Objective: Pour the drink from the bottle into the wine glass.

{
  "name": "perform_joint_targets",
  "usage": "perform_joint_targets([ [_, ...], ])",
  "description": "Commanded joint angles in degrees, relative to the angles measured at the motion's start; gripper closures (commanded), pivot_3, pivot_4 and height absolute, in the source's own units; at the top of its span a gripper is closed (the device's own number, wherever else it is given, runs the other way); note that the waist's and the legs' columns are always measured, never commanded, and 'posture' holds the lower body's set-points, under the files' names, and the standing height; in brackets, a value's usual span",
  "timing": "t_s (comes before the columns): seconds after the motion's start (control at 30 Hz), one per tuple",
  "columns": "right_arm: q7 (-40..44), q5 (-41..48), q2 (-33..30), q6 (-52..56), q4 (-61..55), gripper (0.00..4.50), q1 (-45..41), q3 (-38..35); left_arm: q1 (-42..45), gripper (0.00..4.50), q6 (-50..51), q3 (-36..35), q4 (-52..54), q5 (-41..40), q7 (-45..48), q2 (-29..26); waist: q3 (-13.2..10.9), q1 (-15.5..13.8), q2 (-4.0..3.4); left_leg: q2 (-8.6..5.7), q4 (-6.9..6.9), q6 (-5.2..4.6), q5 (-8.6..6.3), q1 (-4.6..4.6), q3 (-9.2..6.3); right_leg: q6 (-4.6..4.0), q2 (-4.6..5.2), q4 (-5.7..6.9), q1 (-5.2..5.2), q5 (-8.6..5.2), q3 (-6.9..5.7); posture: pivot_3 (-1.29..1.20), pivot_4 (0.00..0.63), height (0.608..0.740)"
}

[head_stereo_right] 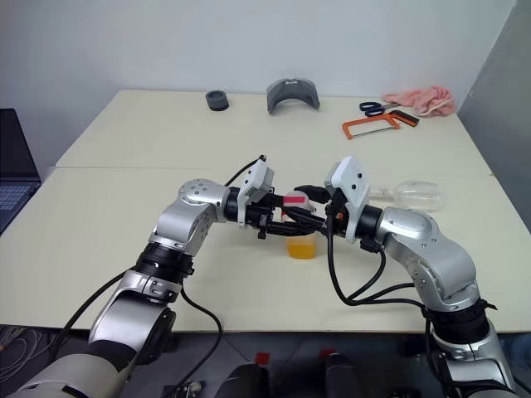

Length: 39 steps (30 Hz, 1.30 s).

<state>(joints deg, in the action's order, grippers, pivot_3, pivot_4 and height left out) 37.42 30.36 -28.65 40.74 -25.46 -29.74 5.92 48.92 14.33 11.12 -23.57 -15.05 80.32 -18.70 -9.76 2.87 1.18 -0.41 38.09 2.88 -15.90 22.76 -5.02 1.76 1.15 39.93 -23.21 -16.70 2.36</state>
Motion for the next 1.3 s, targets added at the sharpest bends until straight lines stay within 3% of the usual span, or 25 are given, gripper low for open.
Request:
perform_joint_targets([
  [0.03, 0.3, -1.2, -0.6, -1.7, -2.4, 2.67, 0.1, 0.3, 0.1, 2.31, -0.8, 0.2, 2.1, -0.3, -0.1, -0.2, 0.0, 0.0, 0.0, 0.0, 0.0, 0.0, 0.0, 0.0, 0.0, 0.0, 0.0, 0.0, 0.0, 0.0, 0.0, 0.0, 0.15, 0.74],
  [0.3, 0.9, -14.5, -4.3, -19.9, -4.0, 2.74, 4.4, 2.9, -0.5, 2.31, -0.6, 0.3, 2.5, -0.3, -0.3, -0.6, 0.0, 0.0, 0.0, -0.03, 0.0, 0.0, 0.0, 0.0, 0.08, 0.01, 0.0, -0.02, 0.0, 0.0, -0.01, 0.0, 0.15, 0.74],
  [0.47, -0.6, -8.0, -1.5, -17.6, -6.6, 2.76, 7.0, -2.3, -0.6, 2.31, -0.5, 0.4, 2.5, -0.4, -0.3, -0.7, 0.0, 0.0, 0.0, 0.0, 0.01, 0.01, 0.0, -0.01, 0.08, 0.0, 0.0, 0.0, 0.0, 0.0, 0.0, 0.0, 0.15, 0.74],
  [0.6, -4.3, 0.6, -1.8, -10.3, -8.0, 2.76, 12.6, -14.4, -0.8, 2.31, -0.5, 0.0, 2.5, -0.4, -0.8, -0.9, 0.0, -0.3, 0.0, 0.07, 0.0, 0.01, 0.0, 0.01, -0.11, 0.0, 0.03, 0.0, 0.02, 0.0, -0.01, 0.0, 0.15, 0.74],
  [0.73, -4.1, -4.4, -4.8, -13.4, -4.3, 2.76, 24.4, -19.6, -0.9, 2.31, -0.2, -0.7, 2.3, -0.9, -1.4, -1.3, 0.0, -1.0, 0.0, -0.03, 0.0, -0.01, -0.01, 0.0, 0.06, 0.0, 0.04, -0.02, 0.05, 0.0, 0.0, 0.0, 0.15, 0.74],
  [0.87, -6.4, -11.6, -6.8, -14.7, 1.4, 2.76, 33.0, -18.8, -0.7, 2.31, 0.5, -1.8, 2.1, -1.6, -2.0, -1.9, 0.0, -0.7, 0.0, -0.06, -0.02, -0.01, -0.01, -0.07, 0.29, 0.0, -0.04, 0.0, 0.03, 0.0, 0.13, 0.0, 0.15, 0.74],
  [0.97, -10.4, -13.8, -5.6, -10.7, 4.5, 1.79, 35.2, -19.0, -0.1, 2.31, 0.6, -2.7, 1.2, -1.9, -2.6, -2.5, 0.0, -0.3, -0.02, -0.03, -0.03, -0.01, -0.01, -0.17, 0.38, 0.01, -0.12, 0.05, 0.04, 0.0, 0.22, 0.0, 0.15, 0.74],
  [1.13, -9.9, -12.8, -6.0, -8.3, 3.5, 0.08, 35.9, -19.7, 0.3, 2.31, 1.2, -4.5, 0.8, -2.6, -3.9, -3.1, 0.0, -0.2, -0.02, 0.0, -0.03, -0.01, 0.0, -0.17, 0.35, 0.01, -0.18, 0.06, 0.04, 0.0, 0.21, 0.0, 0.15, 0.74],
  [1.3, -5.7, -13.3, -10.8, -10.8, 2.0, 0.0, 35.6, -21.2, 0.2, 2.31, 2.5, -8.5, 0.8, -3.7, -8.3, -4.0, 0.0, -0.5, -0.02, -0.02, -0.01, -0.01, 0.0, -0.12, 0.31, 0.01, -0.11, 0.05, 0.04, 0.0, 0.16, 0.0, 0.15, 0.74],
])
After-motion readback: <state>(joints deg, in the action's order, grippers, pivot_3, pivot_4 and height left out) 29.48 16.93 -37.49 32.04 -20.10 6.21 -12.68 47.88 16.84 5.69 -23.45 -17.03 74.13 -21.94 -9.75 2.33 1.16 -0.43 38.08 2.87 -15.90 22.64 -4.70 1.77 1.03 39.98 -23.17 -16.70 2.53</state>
